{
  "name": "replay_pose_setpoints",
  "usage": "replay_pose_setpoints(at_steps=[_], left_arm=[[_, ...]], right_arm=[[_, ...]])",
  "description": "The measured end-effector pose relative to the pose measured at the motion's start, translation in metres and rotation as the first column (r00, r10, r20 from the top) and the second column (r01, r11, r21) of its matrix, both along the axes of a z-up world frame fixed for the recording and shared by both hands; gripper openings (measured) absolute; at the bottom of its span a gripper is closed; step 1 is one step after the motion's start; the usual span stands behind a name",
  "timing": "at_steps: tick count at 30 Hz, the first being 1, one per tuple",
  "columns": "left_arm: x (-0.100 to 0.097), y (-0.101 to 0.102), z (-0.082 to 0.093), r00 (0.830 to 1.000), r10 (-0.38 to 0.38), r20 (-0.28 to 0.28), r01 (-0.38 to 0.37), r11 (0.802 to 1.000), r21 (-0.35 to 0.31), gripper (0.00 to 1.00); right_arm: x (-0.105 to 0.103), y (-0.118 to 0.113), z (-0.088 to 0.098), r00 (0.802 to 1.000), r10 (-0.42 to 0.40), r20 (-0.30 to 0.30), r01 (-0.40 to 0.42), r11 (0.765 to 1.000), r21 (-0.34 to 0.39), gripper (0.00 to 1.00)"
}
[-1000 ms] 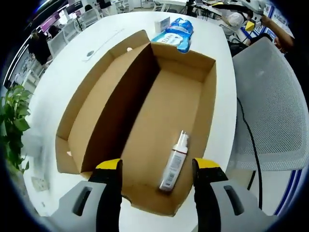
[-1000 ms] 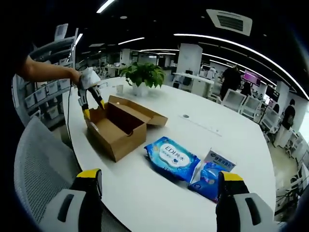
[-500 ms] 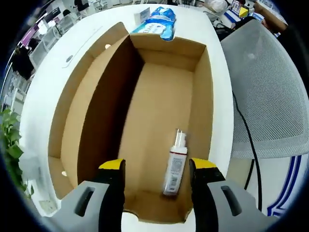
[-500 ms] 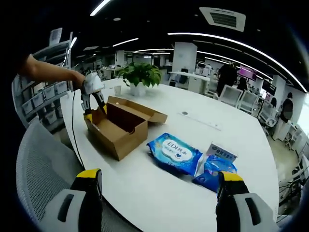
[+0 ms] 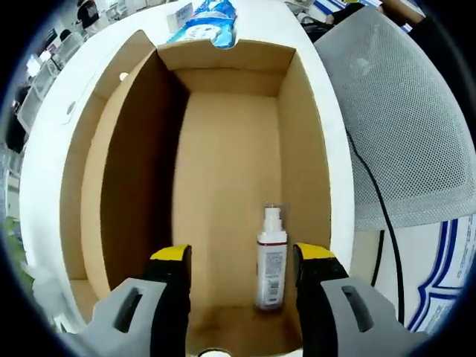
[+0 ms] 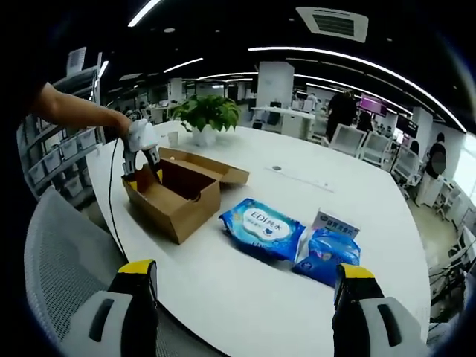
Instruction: Operate the shoe box by opening the lid, removing the specified soft item, and placing it in the target area until the item is outside and the box remains undamaged.
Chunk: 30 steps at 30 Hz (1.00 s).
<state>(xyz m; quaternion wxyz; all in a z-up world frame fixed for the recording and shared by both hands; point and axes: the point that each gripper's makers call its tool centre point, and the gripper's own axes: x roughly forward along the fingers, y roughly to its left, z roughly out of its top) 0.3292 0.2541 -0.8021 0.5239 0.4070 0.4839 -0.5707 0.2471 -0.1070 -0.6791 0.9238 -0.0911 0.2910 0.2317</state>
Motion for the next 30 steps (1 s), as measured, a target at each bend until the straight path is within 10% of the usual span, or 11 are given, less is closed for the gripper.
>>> replay_pose_setpoints(at_steps=[30], left_arm=[[0.006,0.011,-0.023,0.995,0.094,0.022,-0.094,0.996,0.008,0.48]], right_arm=[[0.001,-0.003,-0.003,1.0,-0.025,-0.014,0.026,1.0,0.012,0.99]])
